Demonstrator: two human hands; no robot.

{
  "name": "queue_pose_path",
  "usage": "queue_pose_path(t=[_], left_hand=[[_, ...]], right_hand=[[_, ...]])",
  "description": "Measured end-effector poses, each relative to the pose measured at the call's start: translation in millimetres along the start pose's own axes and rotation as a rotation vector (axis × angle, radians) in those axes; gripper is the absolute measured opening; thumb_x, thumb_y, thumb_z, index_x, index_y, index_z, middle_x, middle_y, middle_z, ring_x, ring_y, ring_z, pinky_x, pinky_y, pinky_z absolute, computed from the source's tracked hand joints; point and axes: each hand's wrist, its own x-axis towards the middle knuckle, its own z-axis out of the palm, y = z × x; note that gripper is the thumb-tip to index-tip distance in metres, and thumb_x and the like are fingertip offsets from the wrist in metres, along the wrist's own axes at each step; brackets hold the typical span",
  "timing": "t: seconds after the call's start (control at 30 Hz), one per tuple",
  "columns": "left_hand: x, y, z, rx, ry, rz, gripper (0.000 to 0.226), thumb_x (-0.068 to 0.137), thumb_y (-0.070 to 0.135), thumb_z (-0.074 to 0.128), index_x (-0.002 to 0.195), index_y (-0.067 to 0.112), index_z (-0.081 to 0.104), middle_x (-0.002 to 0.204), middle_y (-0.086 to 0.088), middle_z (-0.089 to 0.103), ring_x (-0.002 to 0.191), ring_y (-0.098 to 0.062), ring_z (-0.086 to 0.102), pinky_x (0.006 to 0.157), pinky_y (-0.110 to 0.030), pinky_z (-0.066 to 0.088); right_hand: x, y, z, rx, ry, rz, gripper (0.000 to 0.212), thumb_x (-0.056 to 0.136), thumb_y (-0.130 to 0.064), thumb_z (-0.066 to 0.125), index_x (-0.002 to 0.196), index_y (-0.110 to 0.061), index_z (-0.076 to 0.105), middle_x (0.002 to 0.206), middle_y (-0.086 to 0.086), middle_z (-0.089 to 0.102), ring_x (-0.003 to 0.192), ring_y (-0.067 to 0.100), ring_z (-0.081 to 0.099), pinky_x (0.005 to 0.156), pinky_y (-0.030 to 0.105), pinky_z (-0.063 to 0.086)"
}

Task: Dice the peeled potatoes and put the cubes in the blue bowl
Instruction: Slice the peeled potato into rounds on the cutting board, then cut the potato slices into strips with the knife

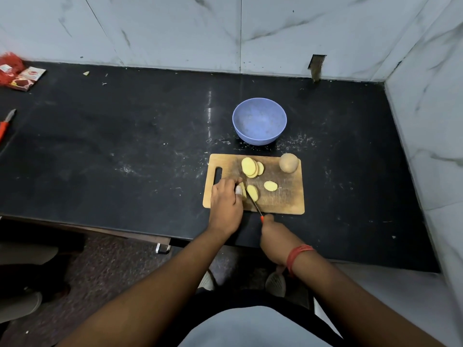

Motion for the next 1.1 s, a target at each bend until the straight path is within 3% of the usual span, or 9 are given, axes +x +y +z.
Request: queue_pose_path(t=[0.1, 0.23, 0.3, 0.43, 0.63, 0.77, 0.87, 0.97, 1.1], left_hand=[[0.6, -1.6, -2.3, 0.003, -0.017, -0.001, 0.024, 0.106, 0.02, 0.043, 0.122, 0.014, 0.059, 0.122, 0.001, 0.054, 0.114, -0.017, 0.04, 0.103, -0.03, 0.034], [0.9, -0.6, -8.4, 0.002, -0.033, -0.027, 0.023, 0.105, 0.025, 0.045, 0.122, 0.016, 0.059, 0.12, 0.002, 0.054, 0.115, -0.016, 0.038, 0.102, -0.026, 0.032], [1.8, 0.5, -11.1, 0.004, -0.048, -0.042, 0.024, 0.106, 0.025, 0.045, 0.122, 0.019, 0.06, 0.118, 0.002, 0.056, 0.115, -0.017, 0.038, 0.101, -0.026, 0.032], [1.4, 5.4, -18.3, -0.035, -0.052, -0.05, 0.028, 0.106, 0.026, 0.044, 0.126, 0.023, 0.064, 0.12, 0.005, 0.062, 0.115, -0.016, 0.044, 0.098, -0.025, 0.033], [5.0, 8.1, -22.4, -0.173, -0.096, -0.124, 0.035, 0.103, 0.037, 0.041, 0.1, 0.016, 0.069, 0.101, 0.006, 0.066, 0.101, -0.015, 0.058, 0.093, -0.04, 0.048], [6.6, 10.1, -33.7, -0.296, -0.013, -0.197, 0.023, 0.104, 0.029, 0.051, 0.088, 0.021, 0.065, 0.085, 0.006, 0.068, 0.081, -0.01, 0.062, 0.075, -0.033, 0.051], [9.6, 0.3, -42.1, -0.215, 0.083, -0.225, 0.019, 0.101, 0.031, 0.057, 0.083, 0.025, 0.059, 0.074, 0.006, 0.063, 0.068, -0.01, 0.056, 0.066, -0.036, 0.047], [13.7, -12.2, -51.4, -0.045, 0.099, -0.216, 0.018, 0.1, 0.033, 0.058, 0.084, 0.025, 0.058, 0.08, 0.009, 0.065, 0.074, -0.012, 0.06, 0.067, -0.036, 0.048], [11.7, -28.5, -59.8, 0.2, 0.059, -0.07, 0.024, 0.099, 0.039, 0.057, 0.084, 0.021, 0.059, 0.08, 0.007, 0.063, 0.072, -0.016, 0.058, 0.066, -0.038, 0.047]], right_hand=[[0.9, -11.6, -12.7, 0.119, 0.032, -0.054, 0.037, 0.1, -0.01, 0.036, 0.137, -0.005, 0.035, 0.118, 0.02, 0.057, 0.095, 0.035, 0.063, 0.074, 0.038, 0.054], [-6.6, -18.3, -20.8, 0.462, 0.032, -0.078, 0.01, 0.102, -0.027, 0.033, 0.106, -0.02, 0.04, 0.095, 0.014, 0.055, 0.044, 0.028, 0.061, 0.039, 0.03, 0.049], [-5.4, -21.9, -20.9, 0.497, 0.015, -0.108, 0.012, 0.102, -0.031, 0.035, 0.103, -0.021, 0.04, 0.094, 0.013, 0.055, 0.04, 0.026, 0.059, 0.037, 0.029, 0.048], [4.2, -34.1, -21.5, 0.481, 0.093, -0.152, 0.022, 0.101, -0.031, 0.041, 0.117, -0.017, 0.036, 0.098, 0.007, 0.051, 0.056, 0.03, 0.064, 0.035, 0.031, 0.05], [24.2, -46.5, -27.4, 0.444, 0.284, -0.161, 0.017, 0.098, -0.03, 0.042, 0.113, -0.022, 0.042, 0.085, 0.004, 0.058, 0.058, 0.024, 0.063, 0.033, 0.033, 0.05], [35.0, -50.2, -35.2, 0.287, 0.398, -0.172, 0.018, 0.095, -0.028, 0.048, 0.112, -0.02, 0.046, 0.09, 0.008, 0.066, 0.075, 0.029, 0.067, 0.059, 0.043, 0.057], [39.2, -49.8, -37.7, 0.039, 0.527, -0.242, 0.029, 0.097, -0.029, 0.048, 0.121, -0.015, 0.041, 0.092, 0.009, 0.068, 0.084, 0.033, 0.066, 0.062, 0.037, 0.05], [42.5, -48.2, -31.8, -0.186, 0.53, -0.359, 0.036, 0.099, -0.032, 0.044, 0.129, -0.017, 0.034, 0.091, 0.01, 0.069, 0.082, 0.034, 0.067, 0.059, 0.036, 0.047], [45.0, -43.8, -19.9, -0.107, 0.476, -0.339, 0.056, 0.091, -0.043, 0.058, 0.135, -0.019, 0.032, 0.096, 0.008, 0.07, 0.092, 0.031, 0.066, 0.069, 0.037, 0.047]])
